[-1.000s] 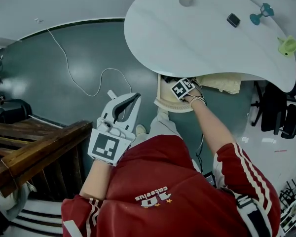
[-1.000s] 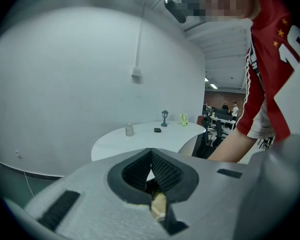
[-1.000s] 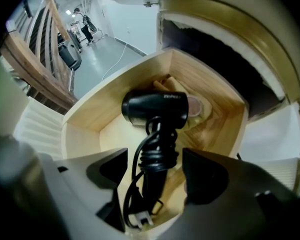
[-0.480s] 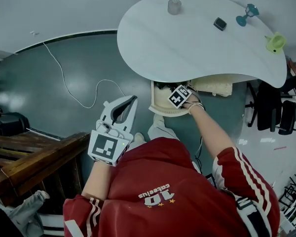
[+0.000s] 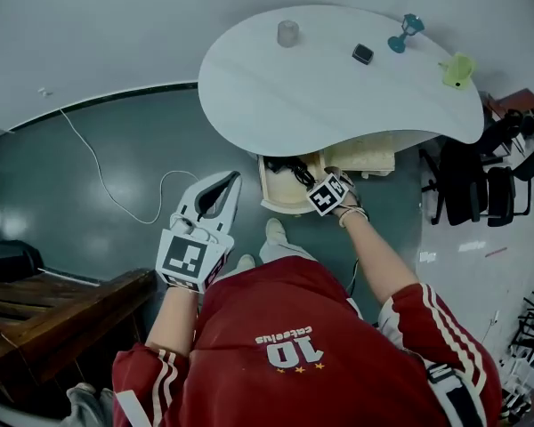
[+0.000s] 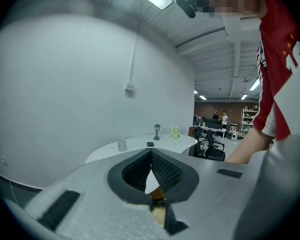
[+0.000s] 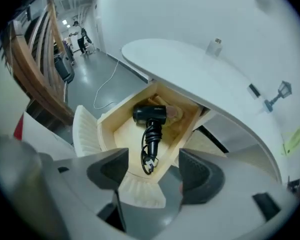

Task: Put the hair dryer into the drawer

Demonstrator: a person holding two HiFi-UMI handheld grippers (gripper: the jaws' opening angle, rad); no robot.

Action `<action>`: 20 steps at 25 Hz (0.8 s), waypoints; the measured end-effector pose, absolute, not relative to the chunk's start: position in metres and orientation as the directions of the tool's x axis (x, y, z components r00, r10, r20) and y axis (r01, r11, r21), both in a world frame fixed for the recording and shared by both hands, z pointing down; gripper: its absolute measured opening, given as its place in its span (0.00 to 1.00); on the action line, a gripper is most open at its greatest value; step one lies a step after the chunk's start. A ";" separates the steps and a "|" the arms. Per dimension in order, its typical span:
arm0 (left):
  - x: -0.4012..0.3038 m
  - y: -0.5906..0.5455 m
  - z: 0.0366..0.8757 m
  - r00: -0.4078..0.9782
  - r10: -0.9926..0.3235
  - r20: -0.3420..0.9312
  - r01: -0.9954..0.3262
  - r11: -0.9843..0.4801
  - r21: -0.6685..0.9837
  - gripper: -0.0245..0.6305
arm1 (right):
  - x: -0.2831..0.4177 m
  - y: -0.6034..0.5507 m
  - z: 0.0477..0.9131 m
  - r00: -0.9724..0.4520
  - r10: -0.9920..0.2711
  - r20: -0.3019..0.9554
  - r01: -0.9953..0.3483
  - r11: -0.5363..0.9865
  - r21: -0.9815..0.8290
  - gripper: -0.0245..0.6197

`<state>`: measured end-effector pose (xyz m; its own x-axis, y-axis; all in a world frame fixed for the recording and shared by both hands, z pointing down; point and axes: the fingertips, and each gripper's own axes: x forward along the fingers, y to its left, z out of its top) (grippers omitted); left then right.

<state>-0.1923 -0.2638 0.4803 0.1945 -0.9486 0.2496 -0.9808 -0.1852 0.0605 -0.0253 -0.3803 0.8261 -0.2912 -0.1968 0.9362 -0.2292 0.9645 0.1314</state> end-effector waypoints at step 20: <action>-0.190 -0.211 0.423 0.332 -0.934 0.133 -0.943 -0.323 0.084 0.04 | 0.032 -0.331 0.628 -0.461 -0.501 0.732 -0.707 0.706 0.038 0.53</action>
